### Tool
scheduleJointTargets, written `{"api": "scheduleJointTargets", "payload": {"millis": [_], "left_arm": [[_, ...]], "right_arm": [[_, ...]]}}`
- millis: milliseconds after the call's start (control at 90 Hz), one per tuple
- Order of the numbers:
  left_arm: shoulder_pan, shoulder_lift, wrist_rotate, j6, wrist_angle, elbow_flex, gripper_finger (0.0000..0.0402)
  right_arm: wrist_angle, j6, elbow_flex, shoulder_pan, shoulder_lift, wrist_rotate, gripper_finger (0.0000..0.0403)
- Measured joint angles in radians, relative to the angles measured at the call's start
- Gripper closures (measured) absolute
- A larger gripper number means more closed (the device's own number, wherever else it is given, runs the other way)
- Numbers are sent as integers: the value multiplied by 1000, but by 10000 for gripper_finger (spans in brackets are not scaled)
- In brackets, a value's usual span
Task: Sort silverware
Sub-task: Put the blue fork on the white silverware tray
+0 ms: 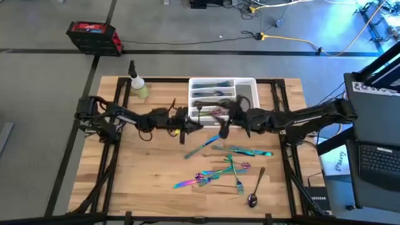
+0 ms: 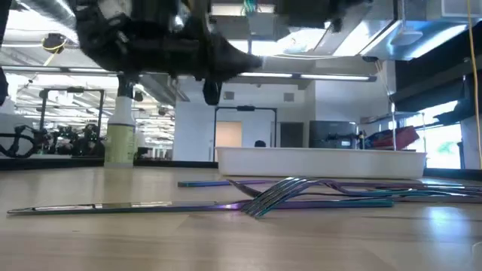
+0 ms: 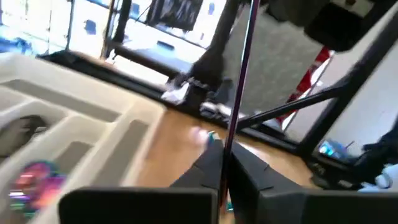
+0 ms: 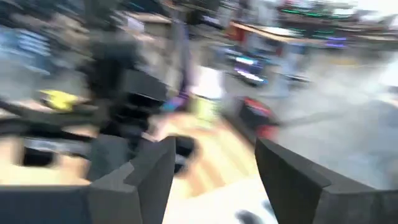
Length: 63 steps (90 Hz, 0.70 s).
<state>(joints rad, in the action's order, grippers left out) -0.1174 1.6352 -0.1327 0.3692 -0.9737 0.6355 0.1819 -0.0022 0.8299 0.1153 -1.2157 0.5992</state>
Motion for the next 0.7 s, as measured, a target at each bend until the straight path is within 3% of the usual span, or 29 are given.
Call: {"api": "scheduleJointTargets", "payload": {"millis": [111,311,433,700], "left_arm": [[-107,0,-101,-76,222,104,402],[-301,10,-168,-416,840,427,402],[-432,54,-205,-551,1085,607,401],[-610,237,-356,-717,1384,917,401]], "right_arm": [[-133,-49,0,-28,47,134,196],[-337,-136,0,-181,53,86,196],[-444,-166,0,-317,52,76,196],[-501,-174,0,-541,52,-203,196]]}}
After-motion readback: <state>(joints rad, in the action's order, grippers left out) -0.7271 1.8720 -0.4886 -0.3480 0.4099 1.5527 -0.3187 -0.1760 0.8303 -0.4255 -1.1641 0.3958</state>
